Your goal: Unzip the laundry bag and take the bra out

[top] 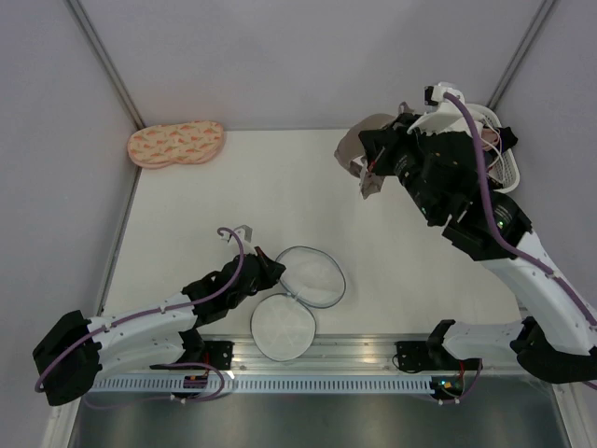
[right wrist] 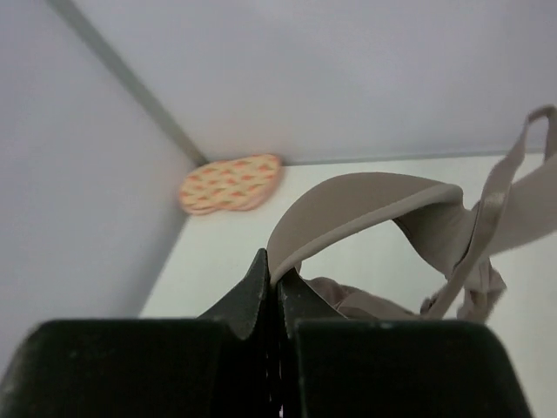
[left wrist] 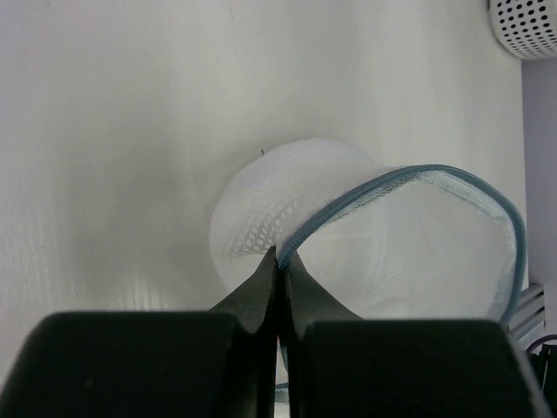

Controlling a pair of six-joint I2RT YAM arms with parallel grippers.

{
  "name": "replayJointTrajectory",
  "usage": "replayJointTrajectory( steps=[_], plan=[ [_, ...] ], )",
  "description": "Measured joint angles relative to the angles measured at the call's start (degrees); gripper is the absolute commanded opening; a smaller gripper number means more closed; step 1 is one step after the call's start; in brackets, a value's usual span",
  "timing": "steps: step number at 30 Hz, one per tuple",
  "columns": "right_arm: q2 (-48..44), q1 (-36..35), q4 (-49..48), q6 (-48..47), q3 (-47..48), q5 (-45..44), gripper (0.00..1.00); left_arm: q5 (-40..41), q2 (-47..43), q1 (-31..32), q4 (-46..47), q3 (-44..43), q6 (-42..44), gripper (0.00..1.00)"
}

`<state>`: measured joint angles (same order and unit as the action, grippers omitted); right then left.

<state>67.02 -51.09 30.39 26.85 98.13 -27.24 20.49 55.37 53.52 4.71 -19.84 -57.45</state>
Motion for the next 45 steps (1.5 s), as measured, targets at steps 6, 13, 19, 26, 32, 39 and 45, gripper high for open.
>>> replayJointTrajectory(
  steps=[6,13,19,26,32,39,45],
  plan=[
    [8.81,16.33,4.76,-0.94,0.55,-3.67,0.00,-0.13,-8.26,-0.09,-5.88,0.04,0.46,0.02],
    [16.11,39.34,3.96,-0.22,0.68,-0.55,0.00,-0.07,-18.84,-0.15,-13.42,0.09,0.57,0.02],
    [25.29,53.29,3.04,1.14,7.76,6.73,0.00,0.15,-24.35,-0.15,-18.29,0.09,0.55,0.02],
    [37.46,61.59,2.56,1.86,17.62,11.19,0.00,0.26,-25.46,-0.15,-21.42,0.09,0.50,0.02],
    [47.80,63.14,1.51,1.73,24.83,14.34,0.00,0.46,-27.04,-0.15,-23.17,0.09,0.50,0.02],
    [56.52,63.32,1.49,1.51,29.40,16.81,0.64,0.52,-27.15,-0.15,-25.40,0.07,0.48,0.02],
    [59.06,63.65,0.07,0.55,29.27,25.31,0.98,0.55,-27.17,-0.15,-26.08,-0.15,0.48,0.02]
  ],
)
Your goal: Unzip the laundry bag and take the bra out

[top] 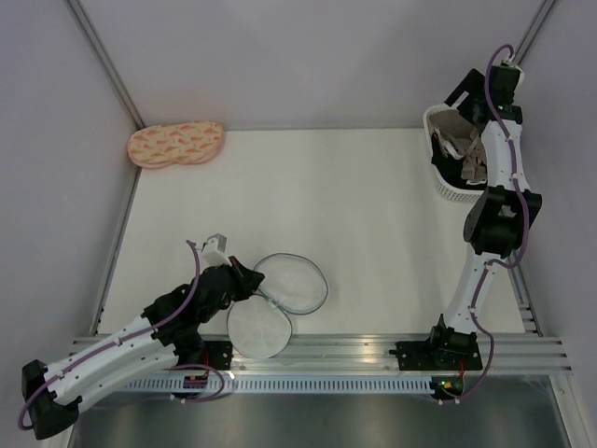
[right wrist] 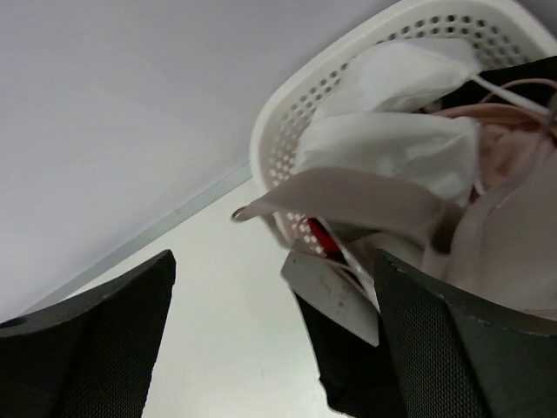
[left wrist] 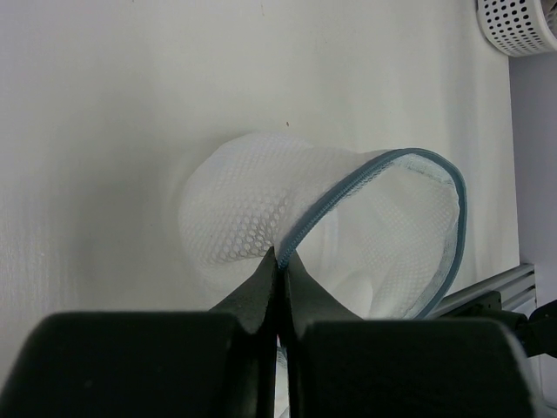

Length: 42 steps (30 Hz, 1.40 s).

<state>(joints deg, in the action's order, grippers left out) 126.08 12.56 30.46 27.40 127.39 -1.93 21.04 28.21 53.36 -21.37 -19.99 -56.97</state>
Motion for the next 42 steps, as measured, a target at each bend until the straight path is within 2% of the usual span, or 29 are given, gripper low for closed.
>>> replayJointTrajectory(
  steps=[6,11,14,17,20,24,29,35,36,37,38,39,41,42],
  plan=[
    [-10.80,-0.28,-6.29,0.68,-10.25,10.56,0.98,0.44,-0.52,0.00,-0.07,0.00,-0.04,0.02],
    [-28.72,-4.81,-7.63,-1.42,-20.76,12.55,0.98,2.03,-1.90,0.00,-0.09,0.00,-0.57,0.02],
    [-42.62,-14.60,-9.16,-2.38,-33.44,9.42,0.98,3.41,-2.14,0.00,-0.02,0.04,-1.46,0.02],
    [-54.84,-29.31,-10.64,-2.08,-49.05,5.18,0.98,4.83,-2.14,0.00,0.96,0.92,-3.19,0.02],
    [-61.57,-40.59,-9.38,-0.57,-60.85,1.36,0.98,6.10,-2.12,-0.04,3.80,3.43,-4.76,0.02],
    [-65.68,-50.88,-6.71,2.49,-71.47,-2.51,0.98,7.21,0.09,-0.26,10.16,7.02,-4.98,0.02],
    [-70.93,-62.07,-5.18,6.56,-78.09,-2.25,0.97,7.02,10.73,-0.90,19.23,6.97,-3.80,0.02],
    [-76.39,-71.84,-5.86,8.96,-79.25,-1.95,0.94,1.77,22.75,-3.74,33.22,6.34,1.38,0.02],
    [-76.65,-72.50,-6.23,9.20,-79.43,-1.70,0.94,0.55,24.30,-4.46,34.86,5.95,2.16,0.05],
    [-76.43,-73.22,-6.78,9.55,-79.69,-1.44,0.93,-0.87,25.79,-5.18,36.61,5.49,3.04,0.13],
    [-75.91,-74.01,-7.17,9.92,-79.93,-1.42,0.93,-2.12,27.10,-5.81,38.07,4.87,3.89,0.44],
    [-74.97,-75.23,-7.41,10.25,-80.06,-1.70,0.93,-3.04,28.17,-6.27,39.26,4.20,4.92,0.58],
    [-72.54,-78.60,-7.80,10.71,-80.11,-2.29,0.93,-4.17,29.07,-6.84,40.33,2.95,5.84,0.79],
    [-70.88,-80.83,-7.98,11.02,-80.11,-2.86,0.93,-4.66,29.07,-7.06,40.44,2.10,6.36,0.84]
  ],
)
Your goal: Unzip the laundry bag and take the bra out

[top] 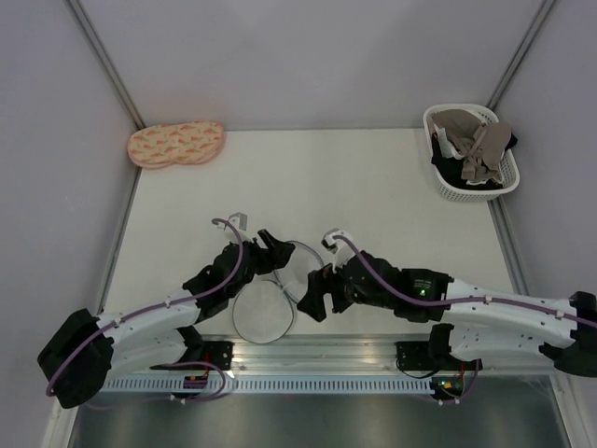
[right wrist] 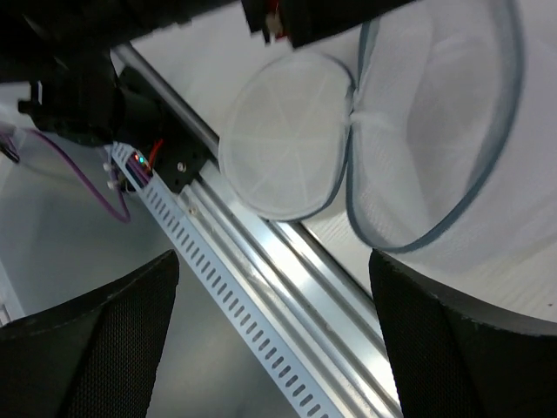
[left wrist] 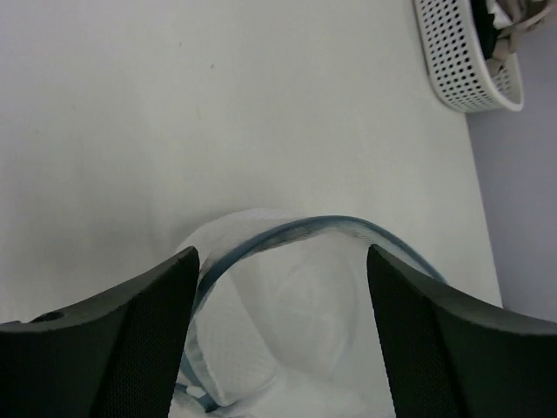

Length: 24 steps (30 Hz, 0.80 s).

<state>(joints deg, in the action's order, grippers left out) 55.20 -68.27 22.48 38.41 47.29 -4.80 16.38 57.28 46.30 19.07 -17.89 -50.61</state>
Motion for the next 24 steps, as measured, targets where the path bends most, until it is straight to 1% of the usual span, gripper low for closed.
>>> replayJointTrajectory(
  steps=[1,2,3,5,10,14,18,20,24],
  plan=[
    [1.81,-2.45,-0.26,0.35,0.02,-0.48,0.93,-0.02,-0.31,-0.07,-0.22,-0.68,0.35,0.86],
    [3.56,-4.76,-0.57,0.61,0.07,-1.16,0.93,0.02,-0.96,-0.11,-0.98,-1.51,0.68,0.94],
    [5.66,-6.27,-0.57,0.87,0.26,-1.99,0.93,0.26,-2.12,-0.11,-2.19,-2.38,1.03,1.00],
    [8.52,-10.27,-0.37,1.03,1.07,-3.48,0.92,1.62,-5.97,-0.11,-6.14,-4.11,1.27,1.00],
    [15.93,-15.72,-0.24,0.79,6.49,-6.34,0.91,8.22,-21.57,-0.11,-20.15,-8.00,1.07,1.00],
    [24.50,-19.04,0.13,-0.52,13.84,-8.20,0.90,13.55,-34.47,-0.11,-31.82,-10.19,-0.09,1.00],
    [35.63,-21.59,2.23,-2.75,22.32,-11.08,0.89,17.53,-45.83,-0.13,-42.51,-12.50,-1.60,1.00],
    [40.57,-22.14,3.80,-4.20,25.99,-12.35,0.87,19.26,-49.53,-0.13,-47.28,-14.05,-2.29,1.00],
    [49.88,-22.34,6.01,-6.97,32.20,-14.19,0.83,21.38,-53.33,-0.22,-53.88,-16.96,-3.30,1.00]
  ],
)
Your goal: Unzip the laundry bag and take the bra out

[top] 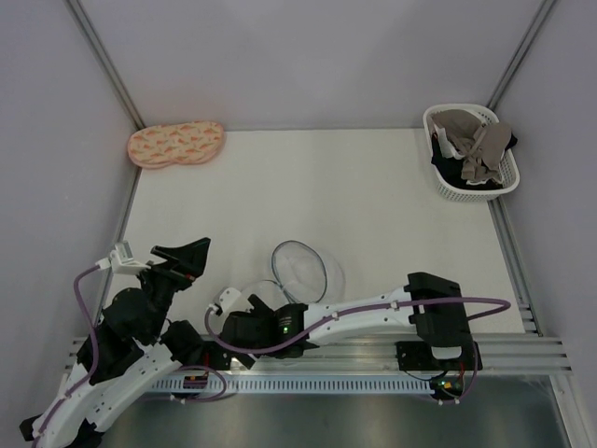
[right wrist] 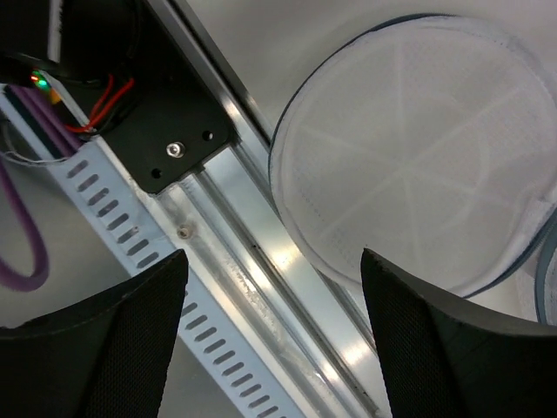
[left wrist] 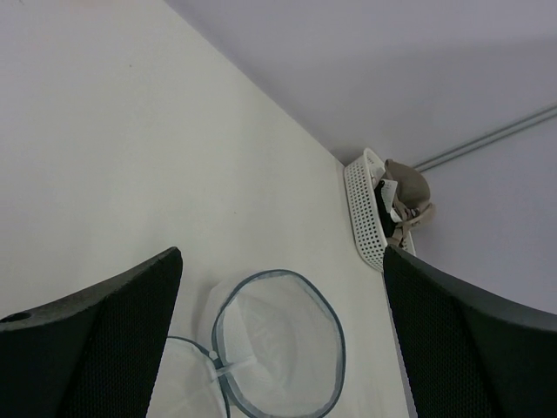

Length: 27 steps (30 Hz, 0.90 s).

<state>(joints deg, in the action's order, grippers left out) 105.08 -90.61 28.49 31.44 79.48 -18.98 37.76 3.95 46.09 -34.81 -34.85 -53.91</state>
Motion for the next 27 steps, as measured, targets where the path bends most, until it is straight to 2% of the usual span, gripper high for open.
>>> replayJointTrajectory(
  steps=[7,12,13,14,16,17,19,24,27],
  plan=[
    [8.33,0.04,1.62,-2.64,2.54,-1.99,0.77,1.79,-3.10,0.00,-6.23,-1.68,-0.85,1.00],
    [10.62,0.59,1.51,-3.43,2.51,-1.86,0.62,2.27,-3.50,0.00,-8.68,-1.75,-1.36,0.99],
    [10.75,0.74,1.29,-3.45,2.51,-1.75,0.57,2.27,-3.50,0.00,-9.25,-1.75,-1.51,1.00],
    [10.86,0.96,0.92,-3.65,2.51,-1.62,0.43,2.27,-3.50,0.00,-9.68,-1.75,-1.62,1.00],
    [10.99,1.49,0.37,-3.82,2.45,-1.40,0.29,2.27,-3.50,0.00,-10.23,-1.77,-1.77,1.00],
    [10.99,1.73,0.15,-3.78,2.40,-1.38,0.16,2.27,-3.50,0.00,-10.47,-1.84,-1.79,1.00],
    [10.99,2.12,-0.31,-3.78,2.36,-1.38,0.00,2.29,-3.50,0.00,-10.71,-2.01,-1.84,1.00],
    [10.27,2.69,-1.42,-3.69,1.01,-1.36,0.00,2.32,-3.52,0.00,-11.21,-2.12,-1.97,1.00],
    [6.73,3.17,-2.43,-3.26,-2.49,-0.26,0.01,2.25,-3.50,0.00,-11.52,-2.19,-1.99,1.00]
  ],
)
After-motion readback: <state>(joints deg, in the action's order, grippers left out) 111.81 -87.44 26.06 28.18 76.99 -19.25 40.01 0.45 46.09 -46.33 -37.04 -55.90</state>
